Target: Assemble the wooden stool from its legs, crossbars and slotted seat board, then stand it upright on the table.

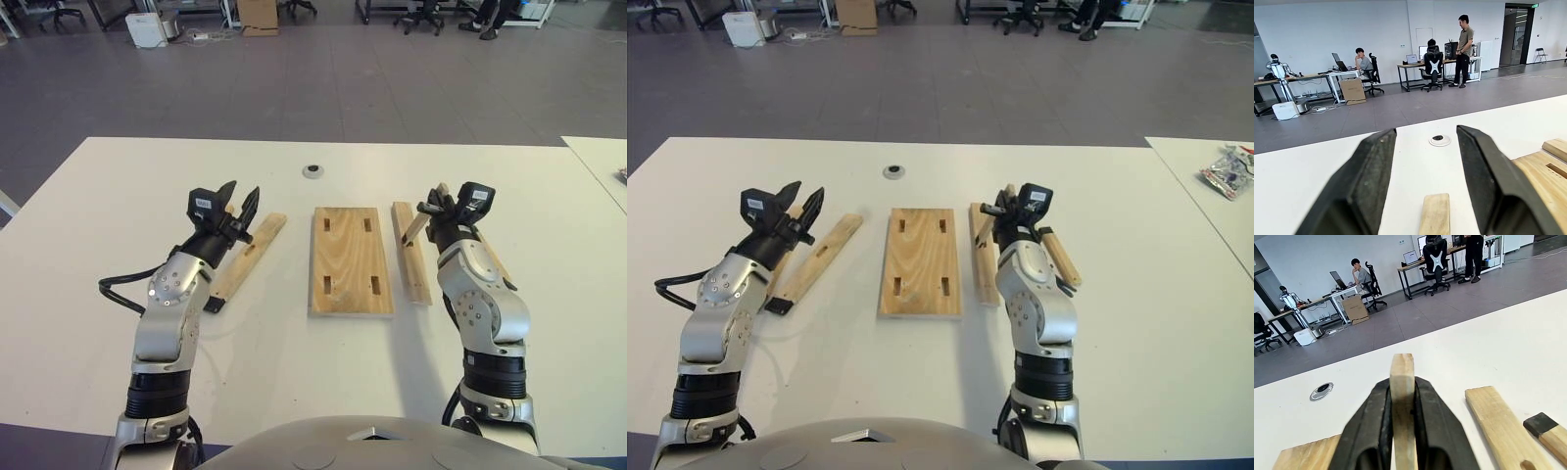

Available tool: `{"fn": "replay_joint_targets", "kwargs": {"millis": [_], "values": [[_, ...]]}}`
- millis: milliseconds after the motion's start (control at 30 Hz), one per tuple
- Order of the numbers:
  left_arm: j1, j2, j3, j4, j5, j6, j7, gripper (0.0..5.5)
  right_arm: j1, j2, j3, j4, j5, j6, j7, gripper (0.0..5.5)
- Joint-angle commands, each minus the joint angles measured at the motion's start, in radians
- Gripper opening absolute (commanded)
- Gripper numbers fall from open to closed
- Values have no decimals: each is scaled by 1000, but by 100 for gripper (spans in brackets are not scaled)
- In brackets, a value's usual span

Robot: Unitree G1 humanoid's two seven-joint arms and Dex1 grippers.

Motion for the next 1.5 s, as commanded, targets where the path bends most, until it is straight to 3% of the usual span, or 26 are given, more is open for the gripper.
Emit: {"fn": "replay_joint_targets", "kwargs": {"millis": [33,1100,1300,1500], "values": [[-8,0,3,-12,6,13,10,225,-20,-6,-10,6,-33,-9,10,42],[-5,-18,-4,-7,11,5,9,225,-11,33,-12,101,-131,-71,65,42],[3,-26,-7,-11,15,5,12,225,80,-38,48,199,-134,-176,277,42],[3,-18,10,-12,16,7,10,225,252,-144,115,287,-206,-444,505,42]]}}
